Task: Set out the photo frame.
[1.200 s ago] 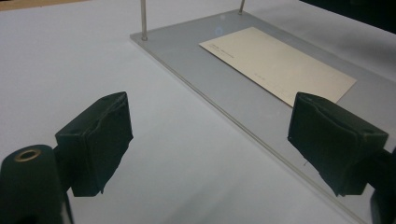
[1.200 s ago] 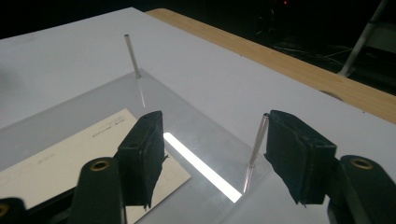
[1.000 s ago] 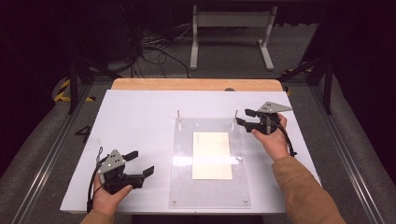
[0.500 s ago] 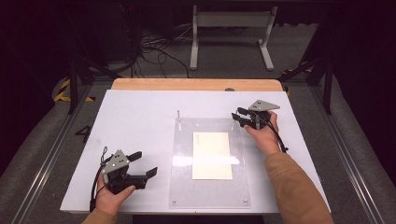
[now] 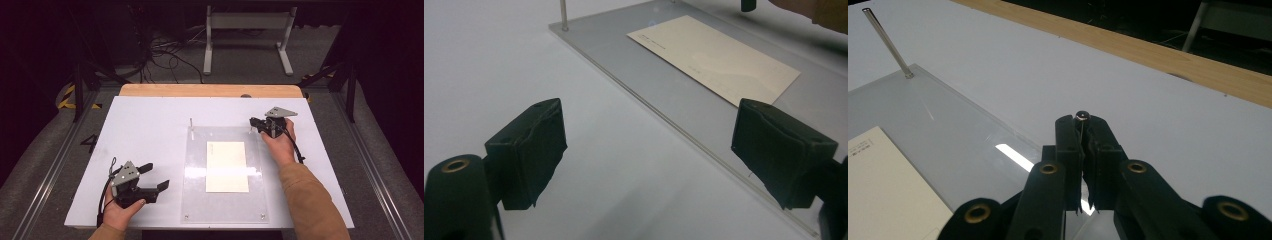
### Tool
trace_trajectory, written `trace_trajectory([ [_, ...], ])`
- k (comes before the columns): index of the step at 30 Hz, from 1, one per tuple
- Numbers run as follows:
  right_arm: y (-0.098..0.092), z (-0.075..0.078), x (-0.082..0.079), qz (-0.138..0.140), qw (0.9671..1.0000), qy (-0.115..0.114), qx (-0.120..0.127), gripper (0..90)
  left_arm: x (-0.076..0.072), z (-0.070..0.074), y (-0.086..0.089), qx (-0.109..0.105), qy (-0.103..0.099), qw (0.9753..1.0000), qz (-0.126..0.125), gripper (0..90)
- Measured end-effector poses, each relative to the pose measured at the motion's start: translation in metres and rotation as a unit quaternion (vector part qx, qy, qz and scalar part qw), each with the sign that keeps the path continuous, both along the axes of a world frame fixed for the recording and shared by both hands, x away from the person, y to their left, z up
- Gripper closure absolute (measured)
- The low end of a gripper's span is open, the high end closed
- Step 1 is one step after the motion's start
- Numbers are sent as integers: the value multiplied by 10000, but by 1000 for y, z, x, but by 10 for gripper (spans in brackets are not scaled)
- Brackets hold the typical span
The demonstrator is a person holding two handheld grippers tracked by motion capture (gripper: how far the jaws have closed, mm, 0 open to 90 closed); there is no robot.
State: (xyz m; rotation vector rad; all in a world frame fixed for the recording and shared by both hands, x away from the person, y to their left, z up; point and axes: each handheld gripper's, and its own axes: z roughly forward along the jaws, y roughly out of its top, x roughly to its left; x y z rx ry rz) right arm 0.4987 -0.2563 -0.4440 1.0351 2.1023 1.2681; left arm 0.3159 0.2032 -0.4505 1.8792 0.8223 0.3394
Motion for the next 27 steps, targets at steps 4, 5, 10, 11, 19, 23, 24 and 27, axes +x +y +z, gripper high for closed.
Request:
trace_trajectory([
  [4, 0, -1, 0, -11, 10000, -8, 9, 853, -1, 0, -1, 21, 0, 10000, -37, 142],
  [5, 0, -1, 0, -16, 10000, -5, 15, 853, -1, 0, -1, -4, 13, 10000, -43, 142],
  [10, -1, -2, 1, -19, 9999, 6, 122, 854, -1, -1, -2, 35, 0, 10000, -70, 143],
  [11, -2, -3, 1, -18, 9999, 10, 146, 854, -1, -1, -3, 37, -2, 10000, -73, 143],
  [19, -2, -4, 4, -128, 9993, 117, 317, 856, 0, -2, -6, 67, 19, 9999, -119, 144],
  [23, -3, -3, 9, -168, 9987, 259, 411, 856, 0, -2, -7, 61, 13, 9999, -119, 144],
  [24, -3, -3, 9, -188, 9985, 279, 429, 856, 0, -2, -7, 55, 13, 9999, -124, 144],
  [27, -4, -3, 12, -210, 9975, 368, 563, 855, 1, -2, -7, 54, 16, 9999, -114, 144],
])
